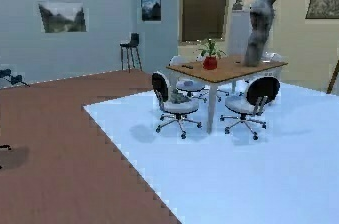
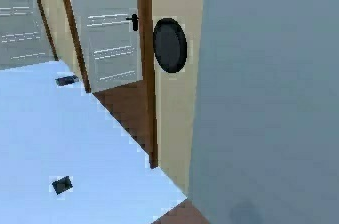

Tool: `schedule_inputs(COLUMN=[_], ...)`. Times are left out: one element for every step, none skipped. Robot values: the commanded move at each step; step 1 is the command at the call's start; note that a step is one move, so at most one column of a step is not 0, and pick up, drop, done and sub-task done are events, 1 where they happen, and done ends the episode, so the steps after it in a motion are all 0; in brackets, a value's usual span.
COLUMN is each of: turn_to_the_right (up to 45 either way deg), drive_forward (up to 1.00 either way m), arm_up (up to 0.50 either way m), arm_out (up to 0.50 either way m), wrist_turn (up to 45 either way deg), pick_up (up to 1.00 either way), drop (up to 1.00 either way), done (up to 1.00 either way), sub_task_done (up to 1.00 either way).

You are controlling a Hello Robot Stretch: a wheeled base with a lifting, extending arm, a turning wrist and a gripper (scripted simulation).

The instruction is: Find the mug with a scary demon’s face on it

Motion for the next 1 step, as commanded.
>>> schedule_inputs(turn_to_the_right=[24.0], drive_forward=[0.00], arm_up=[0.00], arm_out=[0.00], wrist_turn=[0.0], pick_up=[0.00], drop=[0.00], done=[0.00], sub_task_done=[0.00])
